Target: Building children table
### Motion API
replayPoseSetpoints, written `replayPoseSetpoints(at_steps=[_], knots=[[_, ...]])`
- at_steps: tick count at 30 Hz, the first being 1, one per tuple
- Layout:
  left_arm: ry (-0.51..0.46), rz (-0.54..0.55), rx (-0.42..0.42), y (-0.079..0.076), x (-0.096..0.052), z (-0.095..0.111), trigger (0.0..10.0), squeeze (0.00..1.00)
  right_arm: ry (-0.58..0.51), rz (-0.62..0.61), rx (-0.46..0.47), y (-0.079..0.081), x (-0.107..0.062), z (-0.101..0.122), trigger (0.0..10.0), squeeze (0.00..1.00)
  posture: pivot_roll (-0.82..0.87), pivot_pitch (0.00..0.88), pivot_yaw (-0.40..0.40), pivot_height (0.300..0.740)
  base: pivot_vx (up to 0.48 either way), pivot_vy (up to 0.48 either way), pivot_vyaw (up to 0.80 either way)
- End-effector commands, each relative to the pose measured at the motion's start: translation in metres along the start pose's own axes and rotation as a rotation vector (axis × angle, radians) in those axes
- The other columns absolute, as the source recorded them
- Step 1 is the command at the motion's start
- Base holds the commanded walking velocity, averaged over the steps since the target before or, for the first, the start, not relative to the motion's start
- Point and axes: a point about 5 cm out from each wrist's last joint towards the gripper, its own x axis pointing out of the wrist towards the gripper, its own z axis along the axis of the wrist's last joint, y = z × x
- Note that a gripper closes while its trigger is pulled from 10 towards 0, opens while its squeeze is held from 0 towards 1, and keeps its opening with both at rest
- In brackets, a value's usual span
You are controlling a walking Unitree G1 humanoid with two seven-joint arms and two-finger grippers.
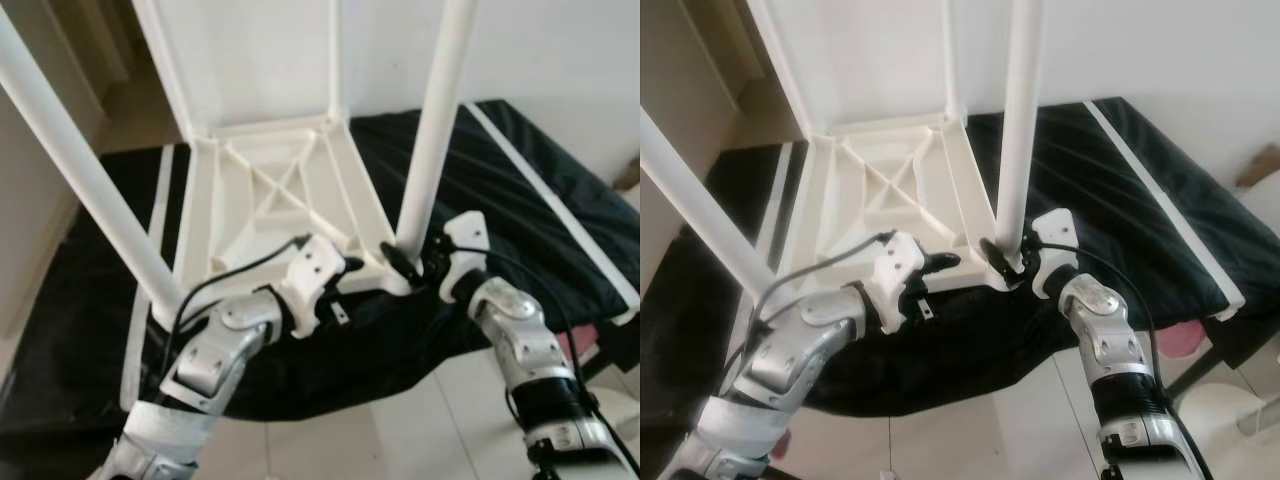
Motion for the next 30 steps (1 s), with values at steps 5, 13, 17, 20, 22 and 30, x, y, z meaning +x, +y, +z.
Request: replayPoseSetpoints(at_steps=[5,13,17,20,22,30], knots=[[0.004,-0.055,0.021,-0.001,-0.001,0.003,10.0,0.00,0.077,0.047,-0.046,0.003,0.010,-0.011,0.0,0.00,0.04,0.000,0.064,0.740,0.000,0.000,0.00],[0.009,-0.037,0.025,0.003,-0.005,0.002,10.0,0.00,0.123,0.065,-0.041,-0.008,-0.009,-0.024,0.0,0.00,0.04,0.000,0.065,0.740,0.000,0.000,0.00],[0.008,-0.036,0.022,0.004,-0.004,0.002,10.0,0.00,0.140,0.038,-0.039,-0.011,-0.012,-0.028,0.0,0.00,0.03,0.000,0.077,0.740,0.000,0.000,0.00],[0.008,-0.048,0.019,0.003,-0.002,0.002,10.0,0.00,0.158,-0.018,-0.053,-0.015,-0.012,-0.028,0.0,0.00,0.02,0.000,0.085,0.740,0.000,0.000,0.00],[0.008,-0.051,0.019,0.002,-0.002,0.002,10.0,0.00,0.157,-0.052,-0.045,-0.014,-0.012,-0.028,0.0,0.00,0.02,0.000,0.085,0.740,0.000,0.000,0.00],[0.008,-0.052,0.016,0.002,-0.002,0.002,10.0,0.00,0.105,-0.204,0.084,0.006,-0.006,-0.023,10.0,0.00,0.02,0.000,0.085,0.740,0.000,0.000,0.00]])
